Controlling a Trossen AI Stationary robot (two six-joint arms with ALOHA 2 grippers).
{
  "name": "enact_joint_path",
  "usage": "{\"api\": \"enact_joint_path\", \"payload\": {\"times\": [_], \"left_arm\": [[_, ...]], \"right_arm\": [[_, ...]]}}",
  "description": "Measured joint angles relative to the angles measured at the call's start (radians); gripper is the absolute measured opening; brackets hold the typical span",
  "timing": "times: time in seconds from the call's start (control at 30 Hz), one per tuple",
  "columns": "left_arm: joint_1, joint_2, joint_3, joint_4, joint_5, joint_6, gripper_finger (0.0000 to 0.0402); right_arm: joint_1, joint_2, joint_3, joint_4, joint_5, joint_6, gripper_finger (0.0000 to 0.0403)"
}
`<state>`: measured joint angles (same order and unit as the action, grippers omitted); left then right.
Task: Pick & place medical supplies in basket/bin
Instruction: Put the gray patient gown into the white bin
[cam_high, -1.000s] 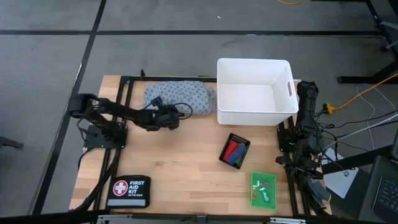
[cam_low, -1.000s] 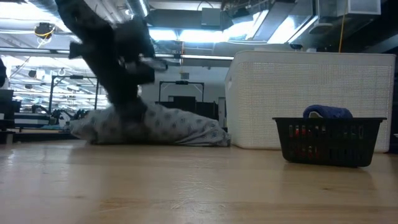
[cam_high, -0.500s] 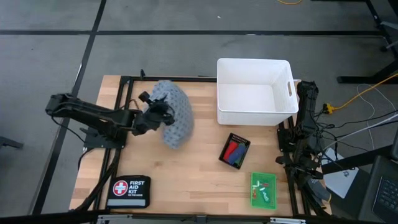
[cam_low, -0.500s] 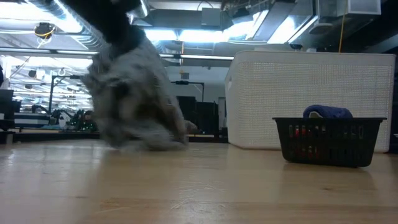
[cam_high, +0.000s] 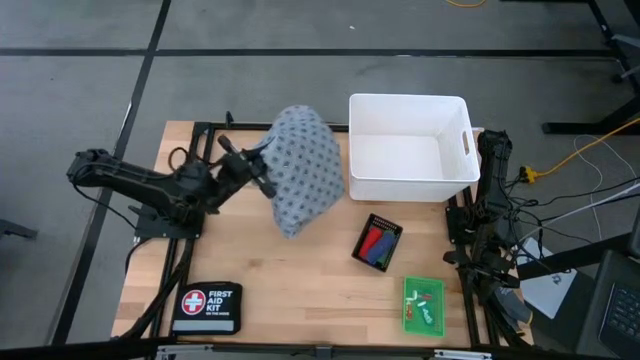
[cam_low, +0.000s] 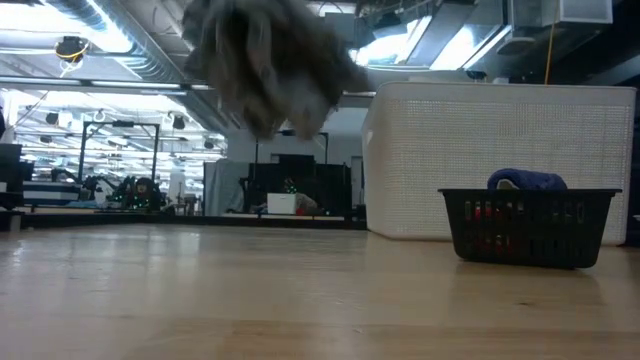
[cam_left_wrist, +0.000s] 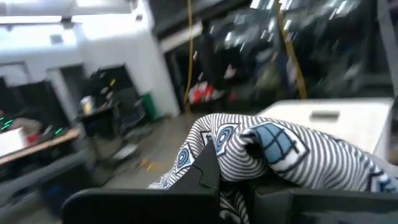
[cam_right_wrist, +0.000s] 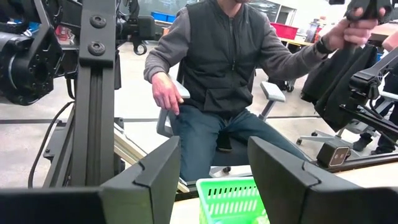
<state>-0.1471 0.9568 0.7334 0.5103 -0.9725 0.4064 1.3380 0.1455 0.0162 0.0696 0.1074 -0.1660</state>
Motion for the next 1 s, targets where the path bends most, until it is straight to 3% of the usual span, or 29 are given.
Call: {"api": "enact_joint_path", "payload": {"times": [0.27, 0.43, 0.7, 1.0], "left_arm": [[0.041, 0.005, 0.001, 0.188, 0.295, 0.022, 0.0004], [0.106, 0.02, 0.074, 0.161, 0.384, 0.0, 0.0004], [0.181, 0.177, 0.333, 0.079, 0.614, -0.028, 0.0004], [0.284, 0.495, 0.702, -0.071, 0.812, -0.086, 0.0004]], "right_arm": [[0.0, 0.0, 0.0, 0.0, 0.0, 0.0, 0.019], [0.0, 0.0, 0.0, 0.0, 0.0, 0.0, 0.019], [0.0, 0.0, 0.0, 0.0, 0.0, 0.0, 0.019], [0.0, 0.0, 0.0, 0.0, 0.0, 0.0, 0.019]]}}
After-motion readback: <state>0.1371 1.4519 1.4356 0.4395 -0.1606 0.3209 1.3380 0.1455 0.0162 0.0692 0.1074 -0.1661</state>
